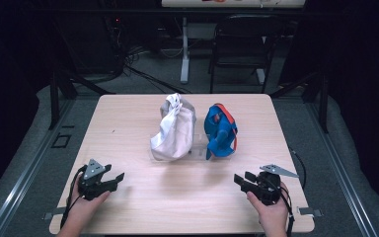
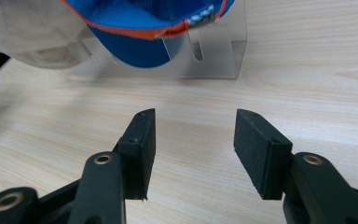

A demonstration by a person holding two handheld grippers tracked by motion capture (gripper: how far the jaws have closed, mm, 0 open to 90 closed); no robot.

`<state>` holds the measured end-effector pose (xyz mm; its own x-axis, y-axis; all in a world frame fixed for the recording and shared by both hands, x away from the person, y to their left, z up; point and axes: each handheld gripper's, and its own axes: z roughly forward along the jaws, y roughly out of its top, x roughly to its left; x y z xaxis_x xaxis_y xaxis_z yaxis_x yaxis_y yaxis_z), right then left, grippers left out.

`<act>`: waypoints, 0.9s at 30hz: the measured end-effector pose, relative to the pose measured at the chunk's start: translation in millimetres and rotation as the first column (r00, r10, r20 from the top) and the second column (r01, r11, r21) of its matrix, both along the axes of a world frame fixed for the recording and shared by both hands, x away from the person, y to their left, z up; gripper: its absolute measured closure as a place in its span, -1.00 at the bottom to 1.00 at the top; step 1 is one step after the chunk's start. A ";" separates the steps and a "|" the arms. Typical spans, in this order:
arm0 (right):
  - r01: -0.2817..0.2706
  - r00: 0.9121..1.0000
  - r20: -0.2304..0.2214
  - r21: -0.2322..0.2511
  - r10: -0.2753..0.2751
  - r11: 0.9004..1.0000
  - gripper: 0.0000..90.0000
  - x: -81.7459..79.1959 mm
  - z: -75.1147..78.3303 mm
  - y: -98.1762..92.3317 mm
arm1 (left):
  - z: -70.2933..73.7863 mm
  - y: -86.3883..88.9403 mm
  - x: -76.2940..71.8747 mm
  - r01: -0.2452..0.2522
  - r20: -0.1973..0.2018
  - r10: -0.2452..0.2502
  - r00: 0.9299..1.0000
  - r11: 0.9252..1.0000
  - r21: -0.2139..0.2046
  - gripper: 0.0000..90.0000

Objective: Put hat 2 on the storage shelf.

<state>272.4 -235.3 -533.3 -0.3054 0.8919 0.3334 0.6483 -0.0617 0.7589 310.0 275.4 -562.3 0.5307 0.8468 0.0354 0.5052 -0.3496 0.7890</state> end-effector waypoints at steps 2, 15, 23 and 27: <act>-0.015 1.000 -0.002 -0.014 0.015 1.000 0.11 1.4 -5.0 4.6 | -0.1 -0.1 0.0 0.005 0.004 -0.005 1.000 1.000 -0.005 -0.16; -0.045 0.999 -0.022 -0.073 0.043 0.996 0.04 5.4 -21.4 21.0 | -4.4 1.4 1.1 -0.007 -0.017 0.007 1.000 1.000 -0.023 -0.12; -0.039 0.999 -0.024 -0.082 0.037 0.996 0.04 5.3 -21.9 21.6 | -6.5 -0.3 1.3 0.000 -0.028 -0.001 1.000 1.000 -0.028 -0.11; -0.037 0.999 -0.028 -0.080 0.035 0.996 0.04 5.5 -22.5 21.2 | -6.3 -0.6 1.4 0.001 -0.028 -0.002 1.000 1.000 -0.027 -0.10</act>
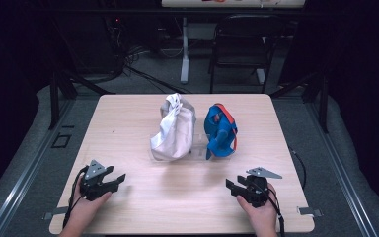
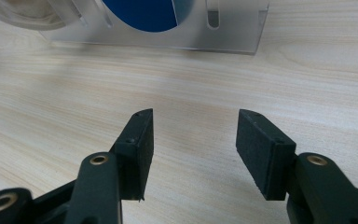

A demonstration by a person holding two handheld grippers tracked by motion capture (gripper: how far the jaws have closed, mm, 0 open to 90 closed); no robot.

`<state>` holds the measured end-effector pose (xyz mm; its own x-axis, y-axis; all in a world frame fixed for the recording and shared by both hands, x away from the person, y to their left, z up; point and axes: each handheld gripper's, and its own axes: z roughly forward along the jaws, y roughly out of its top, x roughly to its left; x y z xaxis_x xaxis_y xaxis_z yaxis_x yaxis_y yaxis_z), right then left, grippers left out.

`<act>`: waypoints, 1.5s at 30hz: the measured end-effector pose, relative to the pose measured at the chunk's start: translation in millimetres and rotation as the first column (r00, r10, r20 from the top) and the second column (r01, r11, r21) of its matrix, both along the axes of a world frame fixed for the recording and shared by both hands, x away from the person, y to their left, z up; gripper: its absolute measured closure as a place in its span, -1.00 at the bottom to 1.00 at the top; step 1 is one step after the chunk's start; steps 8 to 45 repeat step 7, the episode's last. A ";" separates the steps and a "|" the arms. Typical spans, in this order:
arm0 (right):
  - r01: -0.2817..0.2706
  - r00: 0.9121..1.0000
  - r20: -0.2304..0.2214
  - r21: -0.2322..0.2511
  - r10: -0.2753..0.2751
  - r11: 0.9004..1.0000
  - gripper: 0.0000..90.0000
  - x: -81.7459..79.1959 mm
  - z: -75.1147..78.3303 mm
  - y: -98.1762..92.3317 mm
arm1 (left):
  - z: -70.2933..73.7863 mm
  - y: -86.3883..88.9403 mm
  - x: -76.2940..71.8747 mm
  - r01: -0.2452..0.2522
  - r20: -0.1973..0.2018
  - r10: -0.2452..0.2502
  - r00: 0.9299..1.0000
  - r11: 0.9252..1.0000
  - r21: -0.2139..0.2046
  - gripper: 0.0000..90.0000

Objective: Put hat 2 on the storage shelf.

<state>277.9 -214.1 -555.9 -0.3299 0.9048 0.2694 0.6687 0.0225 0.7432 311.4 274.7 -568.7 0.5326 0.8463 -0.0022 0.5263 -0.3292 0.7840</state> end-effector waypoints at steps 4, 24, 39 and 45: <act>-0.012 1.000 -0.006 0.006 0.012 1.000 0.04 1.7 -1.2 -0.5 | 1.0 -1.2 0.6 0.005 -0.004 -0.005 1.000 1.000 -0.010 -0.04; -0.011 1.000 -0.003 0.006 0.011 1.000 0.04 1.5 -0.9 -0.8 | 2.4 -2.0 0.6 0.009 -0.001 -0.009 1.000 1.000 -0.007 -0.02; -0.011 1.000 -0.003 0.006 0.011 1.000 0.04 1.5 -0.9 -0.8 | 2.4 -2.0 0.6 0.009 -0.001 -0.009 1.000 1.000 -0.007 -0.02; -0.011 1.000 -0.003 0.006 0.011 1.000 0.04 1.5 -0.9 -0.8 | 2.4 -2.0 0.6 0.009 -0.001 -0.009 1.000 1.000 -0.007 -0.02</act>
